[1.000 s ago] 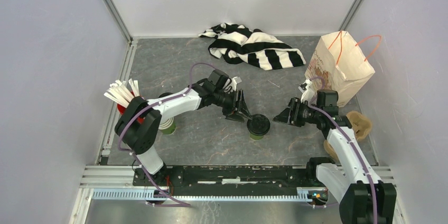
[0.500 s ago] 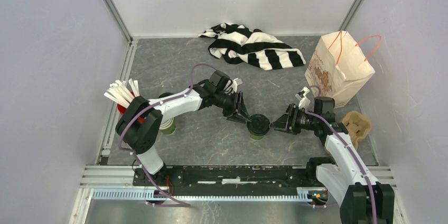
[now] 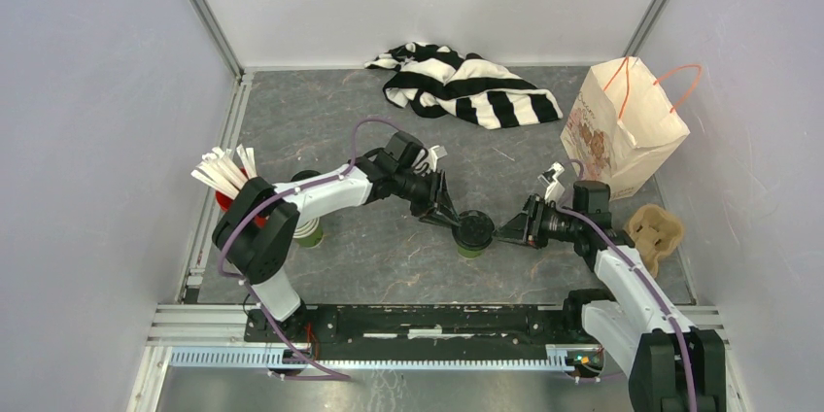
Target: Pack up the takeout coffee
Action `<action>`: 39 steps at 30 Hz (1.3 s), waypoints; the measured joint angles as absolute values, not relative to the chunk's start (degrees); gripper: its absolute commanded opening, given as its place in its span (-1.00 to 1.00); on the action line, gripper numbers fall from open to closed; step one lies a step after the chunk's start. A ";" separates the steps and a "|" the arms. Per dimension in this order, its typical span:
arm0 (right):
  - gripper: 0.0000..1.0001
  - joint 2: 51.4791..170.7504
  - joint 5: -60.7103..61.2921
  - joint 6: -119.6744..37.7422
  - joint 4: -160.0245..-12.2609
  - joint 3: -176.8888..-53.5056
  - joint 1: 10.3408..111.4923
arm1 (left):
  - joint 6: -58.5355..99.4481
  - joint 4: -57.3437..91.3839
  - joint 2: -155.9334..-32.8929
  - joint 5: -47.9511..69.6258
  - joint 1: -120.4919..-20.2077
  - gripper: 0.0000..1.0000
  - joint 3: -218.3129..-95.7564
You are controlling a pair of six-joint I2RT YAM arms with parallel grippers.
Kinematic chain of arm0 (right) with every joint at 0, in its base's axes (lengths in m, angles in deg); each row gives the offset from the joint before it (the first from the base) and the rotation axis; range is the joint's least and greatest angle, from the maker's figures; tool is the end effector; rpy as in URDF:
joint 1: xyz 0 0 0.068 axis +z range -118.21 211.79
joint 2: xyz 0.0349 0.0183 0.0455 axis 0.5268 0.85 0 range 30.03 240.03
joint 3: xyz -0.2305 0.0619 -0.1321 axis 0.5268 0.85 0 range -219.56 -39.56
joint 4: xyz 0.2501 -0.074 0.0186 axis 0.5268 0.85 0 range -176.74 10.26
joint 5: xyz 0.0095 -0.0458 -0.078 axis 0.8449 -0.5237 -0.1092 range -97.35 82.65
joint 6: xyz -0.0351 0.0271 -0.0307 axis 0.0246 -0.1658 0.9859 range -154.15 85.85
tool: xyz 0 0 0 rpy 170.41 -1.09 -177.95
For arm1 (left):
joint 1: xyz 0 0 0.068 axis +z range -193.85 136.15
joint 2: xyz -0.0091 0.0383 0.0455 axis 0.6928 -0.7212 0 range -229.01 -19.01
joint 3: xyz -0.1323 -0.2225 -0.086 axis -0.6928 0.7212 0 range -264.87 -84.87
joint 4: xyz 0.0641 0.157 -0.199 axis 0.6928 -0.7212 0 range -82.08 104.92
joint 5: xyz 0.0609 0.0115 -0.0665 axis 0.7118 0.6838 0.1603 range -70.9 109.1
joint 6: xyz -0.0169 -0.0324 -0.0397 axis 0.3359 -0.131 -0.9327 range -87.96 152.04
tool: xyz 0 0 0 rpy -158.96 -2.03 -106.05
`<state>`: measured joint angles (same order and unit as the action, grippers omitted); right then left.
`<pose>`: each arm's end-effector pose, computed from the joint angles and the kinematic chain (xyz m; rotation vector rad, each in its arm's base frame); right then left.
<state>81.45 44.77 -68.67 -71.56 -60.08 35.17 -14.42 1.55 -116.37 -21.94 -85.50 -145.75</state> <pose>0.1611 0.0377 0.1765 0.1841 2.3854 1.3932 0.2471 -0.2510 0.2009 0.2616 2.7731 -1.4436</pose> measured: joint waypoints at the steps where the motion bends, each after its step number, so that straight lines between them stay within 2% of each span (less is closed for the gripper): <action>1: -0.19 81.69 44.79 -68.59 -72.19 -59.73 35.17 | -14.42 1.81 -116.35 -21.92 -85.50 -0.36 -145.51; 6: -0.29 83.00 45.60 -68.04 -76.87 -57.39 35.34 | -14.86 2.88 -115.80 -21.89 -85.37 -0.38 -144.22; 9: -0.28 83.27 45.64 -67.04 -78.62 -56.97 35.84 | -14.97 3.08 -115.25 -21.76 -85.17 -0.37 -143.61; 11: -0.24 83.20 45.64 -66.36 -78.20 -57.74 36.08 | -15.05 3.02 -115.10 -21.61 -85.17 -0.30 -143.61; 16: -0.03 84.38 43.98 -62.38 -72.48 -62.13 37.09 | -15.49 1.22 -114.84 -20.87 -85.39 0.05 -144.35; 19: 0.20 88.27 43.19 -58.93 -68.02 -66.26 37.33 | -15.51 -0.04 -114.80 -19.95 -85.65 0.28 -144.90; 22: 0.35 91.48 41.29 -54.07 -61.61 -71.22 37.33 | -15.58 -0.61 -114.01 -19.66 -85.54 0.39 -145.07; 27: 0.46 92.23 38.45 -49.35 -55.38 -77.39 37.46 | -15.60 -1.49 -111.01 -18.33 -84.49 0.49 -144.94; 29: 0.54 92.23 38.34 -49.09 -55.10 -77.82 37.59 | -15.67 -1.42 -109.40 -17.87 -84.14 0.44 -144.39; 33: 0.59 92.23 39.13 -49.40 -54.95 -77.74 37.77 | -16.48 -1.20 -105.79 -16.89 -83.73 0.02 -141.94; 36: 0.43 92.23 40.20 -49.92 -56.04 -76.95 38.16 | -17.26 -0.94 -105.62 -17.39 -83.73 -0.15 -140.24; 39: 0.27 92.23 41.14 -50.97 -57.44 -75.40 38.45 | -17.61 -1.05 -107.10 -18.27 -83.79 -0.20 -139.74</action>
